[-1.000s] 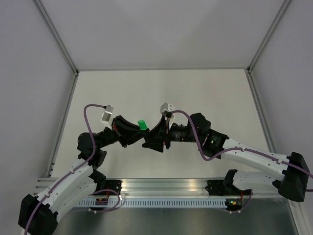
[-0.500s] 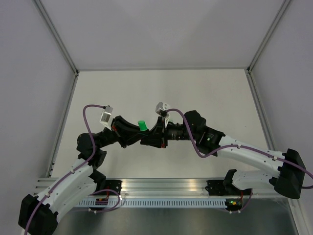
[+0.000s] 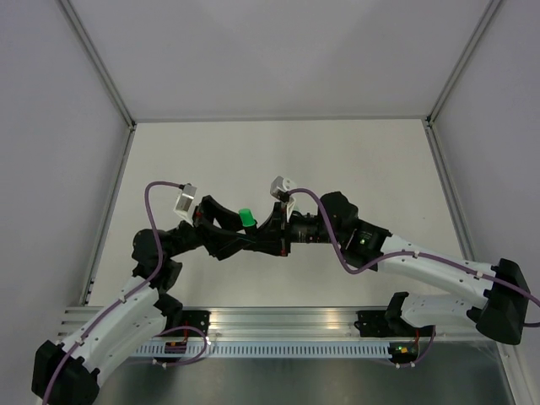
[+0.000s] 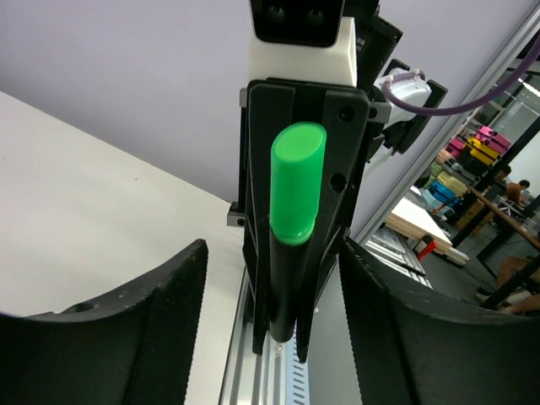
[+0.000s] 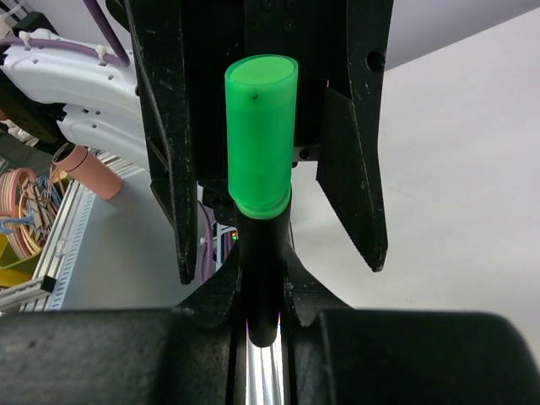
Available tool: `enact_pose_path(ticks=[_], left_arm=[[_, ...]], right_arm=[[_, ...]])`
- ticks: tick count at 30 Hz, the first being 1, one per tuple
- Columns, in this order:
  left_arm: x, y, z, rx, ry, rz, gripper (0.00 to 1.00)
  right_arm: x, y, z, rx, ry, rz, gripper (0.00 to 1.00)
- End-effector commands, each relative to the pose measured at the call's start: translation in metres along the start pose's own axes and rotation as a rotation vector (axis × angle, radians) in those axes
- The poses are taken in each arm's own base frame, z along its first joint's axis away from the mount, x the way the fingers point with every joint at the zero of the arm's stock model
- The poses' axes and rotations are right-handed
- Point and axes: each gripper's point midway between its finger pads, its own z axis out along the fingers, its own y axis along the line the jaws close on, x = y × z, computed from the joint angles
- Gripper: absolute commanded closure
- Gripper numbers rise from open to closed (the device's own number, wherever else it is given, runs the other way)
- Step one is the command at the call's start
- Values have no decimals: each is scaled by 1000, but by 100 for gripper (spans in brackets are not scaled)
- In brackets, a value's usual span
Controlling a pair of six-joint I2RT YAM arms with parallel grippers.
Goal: Insert the pens into the pen caps
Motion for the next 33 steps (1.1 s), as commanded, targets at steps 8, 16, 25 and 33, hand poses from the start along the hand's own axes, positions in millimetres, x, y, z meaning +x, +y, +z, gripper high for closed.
enact_pose_path(ticks=[8, 16, 25, 33], left_arm=[[-9, -10, -1, -3, 7, 62, 22], [-37, -8, 7, -86, -18, 112, 17], [-42, 2, 13, -114, -25, 99, 16], [-12, 4, 12, -14, 29, 47, 79]], right_arm=[[2, 4, -13, 14, -12, -18, 100], [14, 10, -13, -36, 13, 9, 100], [17, 13, -13, -51, 19, 19, 100], [15, 10, -9, -42, 34, 37, 100]])
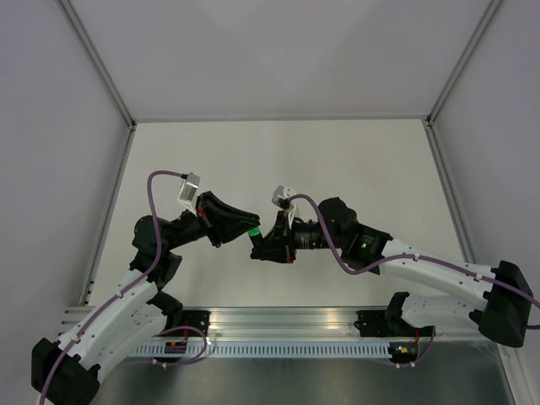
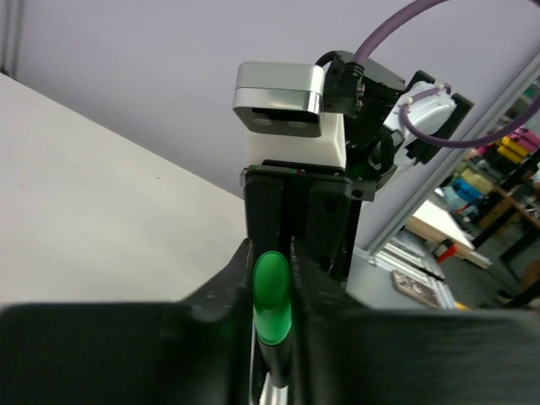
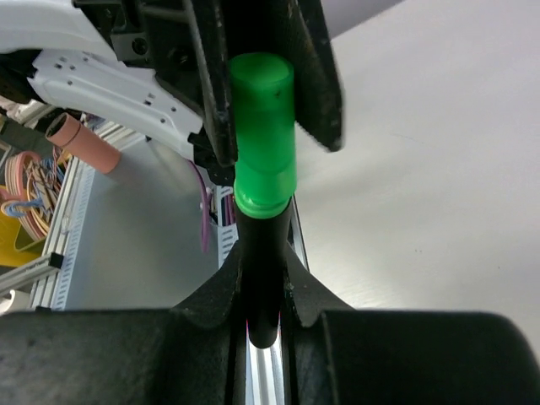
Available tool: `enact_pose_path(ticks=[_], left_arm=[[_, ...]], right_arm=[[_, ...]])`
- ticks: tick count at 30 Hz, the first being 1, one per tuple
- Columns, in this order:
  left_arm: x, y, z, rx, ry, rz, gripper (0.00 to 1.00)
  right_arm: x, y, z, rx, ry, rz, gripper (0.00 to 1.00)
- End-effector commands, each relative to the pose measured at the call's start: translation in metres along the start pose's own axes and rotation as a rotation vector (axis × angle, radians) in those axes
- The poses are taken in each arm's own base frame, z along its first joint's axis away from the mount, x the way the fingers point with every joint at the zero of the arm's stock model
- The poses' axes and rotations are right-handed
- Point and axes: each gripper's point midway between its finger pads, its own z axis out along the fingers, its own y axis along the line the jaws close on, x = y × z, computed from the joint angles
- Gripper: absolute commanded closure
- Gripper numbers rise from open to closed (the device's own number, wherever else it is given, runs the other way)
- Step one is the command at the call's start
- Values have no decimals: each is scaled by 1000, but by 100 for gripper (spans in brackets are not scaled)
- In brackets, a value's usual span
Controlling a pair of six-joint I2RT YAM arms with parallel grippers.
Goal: Insert the pens into the pen caps
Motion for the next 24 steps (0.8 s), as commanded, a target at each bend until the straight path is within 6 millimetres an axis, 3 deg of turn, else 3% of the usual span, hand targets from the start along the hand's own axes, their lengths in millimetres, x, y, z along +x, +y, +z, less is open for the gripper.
enact_pose_path(ticks=[1, 4, 7, 11, 14, 18, 24], left_arm=[[11, -6, -3, 71, 14, 7, 98], [20, -12, -8, 117, 22, -3, 98], [28, -15, -16, 129, 12, -4, 98], [34, -23, -25, 164, -21, -15, 98], [38, -32, -29, 214, -19, -22, 98], [44, -42, -33, 272, -19, -56, 98], [49, -55, -32, 332, -38, -60, 98]], right_arm=[[-16, 12, 2, -47, -26, -40, 100], [-29, 12, 1, -32, -45, -88, 100], [-63, 21, -6, -15, -145, -147, 100], [-112, 46, -18, -52, -270, -208, 100], [-133, 63, -21, -103, -313, -240, 100], [-150, 76, -23, -135, -337, -271, 100], [-156, 72, -9, -146, -321, -264, 100]])
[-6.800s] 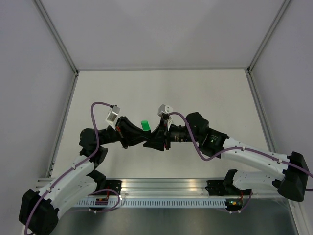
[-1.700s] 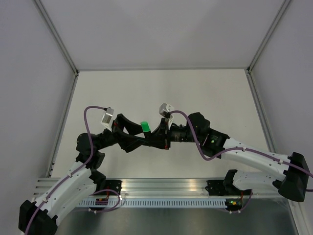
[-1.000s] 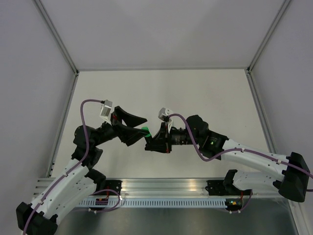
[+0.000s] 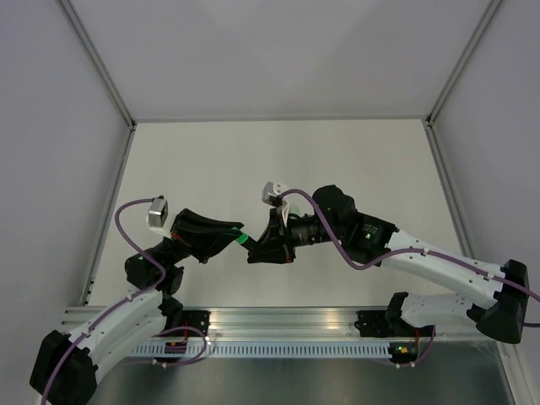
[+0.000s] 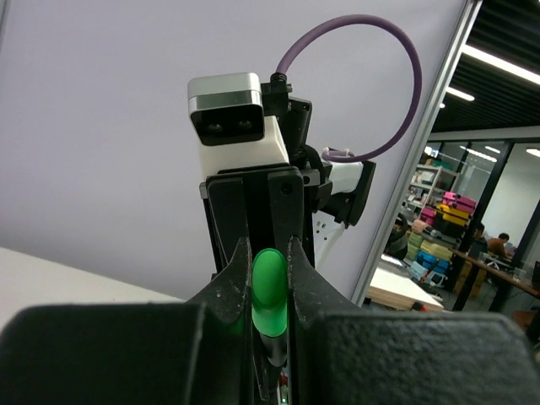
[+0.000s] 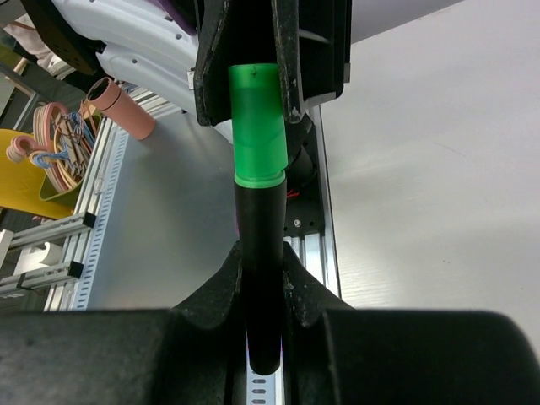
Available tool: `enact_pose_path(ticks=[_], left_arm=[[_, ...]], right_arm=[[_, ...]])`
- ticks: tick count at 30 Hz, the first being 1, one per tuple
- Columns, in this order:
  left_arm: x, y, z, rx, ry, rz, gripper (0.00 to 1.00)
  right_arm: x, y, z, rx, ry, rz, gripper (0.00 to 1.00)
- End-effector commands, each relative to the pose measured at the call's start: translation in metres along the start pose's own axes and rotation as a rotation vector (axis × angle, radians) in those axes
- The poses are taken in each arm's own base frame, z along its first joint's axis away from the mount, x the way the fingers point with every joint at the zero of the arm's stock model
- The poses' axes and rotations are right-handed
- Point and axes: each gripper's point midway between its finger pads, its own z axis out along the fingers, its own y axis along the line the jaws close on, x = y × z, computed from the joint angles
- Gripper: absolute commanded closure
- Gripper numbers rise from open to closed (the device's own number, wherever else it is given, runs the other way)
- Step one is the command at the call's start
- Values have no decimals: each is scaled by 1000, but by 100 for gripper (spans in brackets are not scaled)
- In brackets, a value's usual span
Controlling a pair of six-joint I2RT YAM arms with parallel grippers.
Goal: Insert the pens into the pen caps
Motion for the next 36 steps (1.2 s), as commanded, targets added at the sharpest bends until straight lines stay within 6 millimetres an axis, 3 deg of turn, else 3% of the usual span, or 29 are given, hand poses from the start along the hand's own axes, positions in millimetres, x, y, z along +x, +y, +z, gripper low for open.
enact_pose_path(ticks=[1, 10, 23, 36], left_arm=[[61, -13, -20, 80, 241, -139, 98], [74, -7, -15, 78, 257, -137, 98], [109, 5, -27, 63, 392, -174, 98], [117, 10, -32, 49, 408, -164, 98]], right_arm=[[-132, 35, -13, -52, -402, -240, 100], [-132, 25, -6, -35, -425, -243, 100], [-169, 21, -24, 57, -454, -328, 100], [-191, 20, -45, 126, -529, -373, 100]])
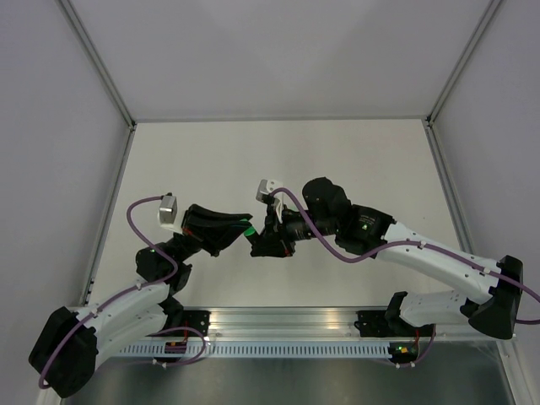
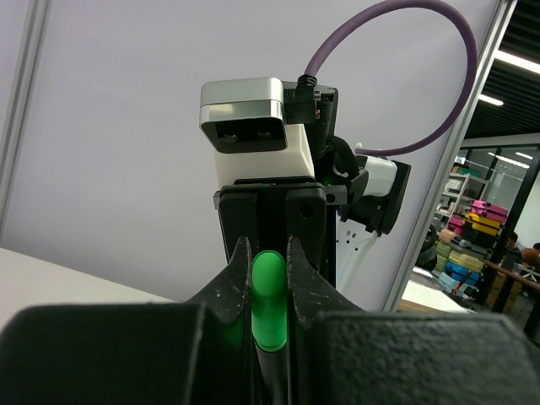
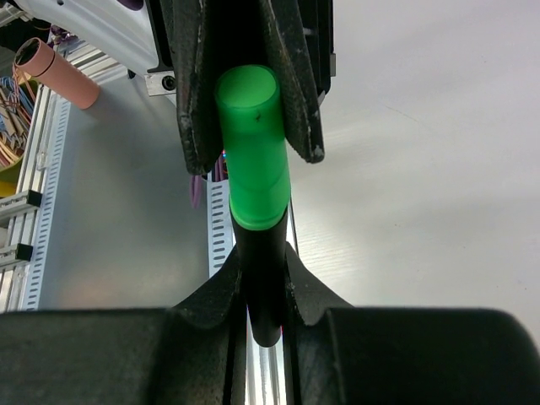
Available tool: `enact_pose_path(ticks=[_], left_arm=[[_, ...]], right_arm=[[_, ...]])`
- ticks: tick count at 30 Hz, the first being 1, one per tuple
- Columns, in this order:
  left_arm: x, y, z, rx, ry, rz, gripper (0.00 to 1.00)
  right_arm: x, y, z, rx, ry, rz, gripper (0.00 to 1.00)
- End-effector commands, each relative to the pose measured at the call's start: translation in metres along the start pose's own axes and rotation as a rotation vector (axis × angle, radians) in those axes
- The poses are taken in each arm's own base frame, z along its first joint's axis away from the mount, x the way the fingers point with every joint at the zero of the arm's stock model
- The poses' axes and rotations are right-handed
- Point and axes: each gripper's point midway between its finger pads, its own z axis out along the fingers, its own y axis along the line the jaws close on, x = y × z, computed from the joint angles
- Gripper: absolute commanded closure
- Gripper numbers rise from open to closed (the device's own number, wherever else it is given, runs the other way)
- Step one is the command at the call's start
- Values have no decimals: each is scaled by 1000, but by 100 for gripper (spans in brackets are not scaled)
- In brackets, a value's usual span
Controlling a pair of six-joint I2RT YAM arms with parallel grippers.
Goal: Insert the pens into the pen caps
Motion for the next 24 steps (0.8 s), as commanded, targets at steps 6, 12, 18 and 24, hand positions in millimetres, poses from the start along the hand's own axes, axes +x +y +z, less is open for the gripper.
enact_pose_path(ticks=[6, 12, 18, 24], left_arm=[[115, -22, -55, 135, 480, -221, 98], [113, -46, -58, 260, 500, -248, 98], [113, -48, -58, 250, 491, -275, 98], [113, -48, -54, 211, 471, -353, 98]], right_arm=[[-204, 27, -75, 53, -688, -277, 100], [-213, 39, -85, -26, -698, -299, 100], [-214, 51, -90, -70, -698, -340, 100], [-219, 57, -94, -79, -709, -365, 100]])
